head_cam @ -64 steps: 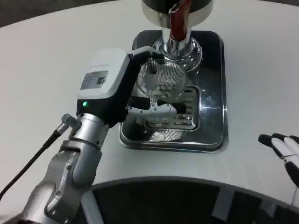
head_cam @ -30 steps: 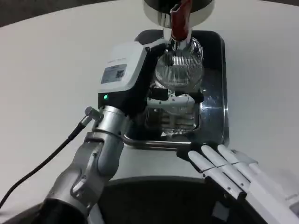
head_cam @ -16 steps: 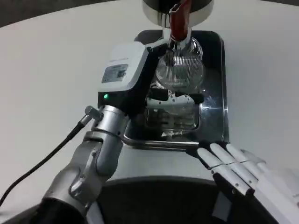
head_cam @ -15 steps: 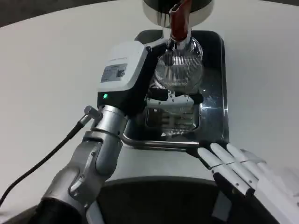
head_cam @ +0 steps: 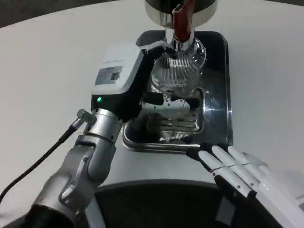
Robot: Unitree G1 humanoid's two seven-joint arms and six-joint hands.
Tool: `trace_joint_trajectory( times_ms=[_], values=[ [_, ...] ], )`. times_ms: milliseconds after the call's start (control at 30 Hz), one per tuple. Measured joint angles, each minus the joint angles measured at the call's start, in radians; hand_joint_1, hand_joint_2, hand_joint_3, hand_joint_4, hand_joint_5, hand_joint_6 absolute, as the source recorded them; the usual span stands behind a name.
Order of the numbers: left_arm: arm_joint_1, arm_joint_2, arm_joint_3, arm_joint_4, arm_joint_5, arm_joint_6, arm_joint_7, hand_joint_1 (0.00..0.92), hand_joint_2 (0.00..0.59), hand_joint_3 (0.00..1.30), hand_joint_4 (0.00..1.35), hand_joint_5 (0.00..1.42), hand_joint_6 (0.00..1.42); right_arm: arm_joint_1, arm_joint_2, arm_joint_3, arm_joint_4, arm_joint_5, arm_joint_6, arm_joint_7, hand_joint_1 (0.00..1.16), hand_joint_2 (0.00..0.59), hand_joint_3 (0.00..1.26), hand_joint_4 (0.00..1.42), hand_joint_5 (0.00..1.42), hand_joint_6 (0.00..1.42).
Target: Grasp the cup under the faucet to collect the drink, then remove the cup.
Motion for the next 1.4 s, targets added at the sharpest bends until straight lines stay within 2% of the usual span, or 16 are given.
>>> trace_joint_trajectory(
  times_ms=[100, 267, 467, 600, 700, 833, 867, 1167, 1400],
  values=[
    [0.000, 0.006, 0.000, -0.005, -0.002, 0.002, -0.019, 0.438, 0.013, 0.74, 0.68, 0.94, 1.35, -0.004, -0.001, 0.001, 0.000, 0.000, 0.005, 0.000, 0.48, 0.419, 0.06, 0.01, 0.00, 0.05],
    [0.000, 0.014, 0.000, -0.012, 0.001, 0.015, -0.024, 0.360, 0.042, 0.71, 0.56, 0.86, 1.31, -0.016, -0.005, 0.007, 0.000, -0.005, 0.021, 0.002, 0.48, 0.419, 0.06, 0.01, 0.00, 0.05],
    [0.005, 0.019, 0.000, -0.017, 0.004, 0.019, -0.024, 0.334, 0.050, 0.70, 0.48, 0.78, 1.28, -0.032, -0.009, 0.018, 0.000, -0.014, 0.036, 0.006, 0.48, 0.415, 0.06, 0.01, 0.00, 0.06],
    [0.009, 0.024, 0.000, -0.024, 0.008, 0.020, -0.024, 0.310, 0.058, 0.70, 0.39, 0.69, 1.22, -0.033, -0.009, 0.023, 0.000, -0.016, 0.045, 0.006, 0.48, 0.412, 0.07, 0.01, 0.00, 0.06],
    [0.014, 0.027, 0.001, -0.032, 0.011, 0.023, -0.024, 0.290, 0.054, 0.70, 0.33, 0.61, 1.12, -0.034, -0.010, 0.027, 0.000, -0.016, 0.049, 0.006, 0.49, 0.411, 0.07, 0.01, 0.00, 0.06],
    [0.024, 0.030, 0.001, -0.045, 0.013, 0.028, -0.024, 0.241, 0.046, 0.68, 0.21, 0.39, 0.74, -0.038, -0.012, 0.037, 0.000, -0.021, 0.057, 0.006, 0.49, 0.410, 0.07, 0.01, 0.00, 0.06],
    [0.031, 0.033, 0.001, -0.053, 0.014, 0.028, -0.024, 0.234, 0.046, 0.67, 0.20, 0.36, 0.69, -0.040, -0.012, 0.039, 0.000, -0.022, 0.062, 0.006, 0.49, 0.410, 0.07, 0.01, 0.00, 0.06],
    [0.047, 0.049, 0.003, -0.075, 0.036, 0.030, -0.023, 0.198, 0.052, 0.50, 0.12, 0.29, 0.53, -0.045, -0.014, 0.046, 0.000, -0.031, 0.068, 0.006, 0.50, 0.416, 0.07, 0.01, 0.00, 0.06],
    [0.050, 0.058, 0.004, -0.083, 0.039, 0.030, -0.025, 0.182, 0.044, 0.31, 0.07, 0.26, 0.46, -0.047, -0.015, 0.055, 0.000, -0.033, 0.079, 0.006, 0.51, 0.417, 0.08, 0.01, 0.00, 0.08]
  ],
)
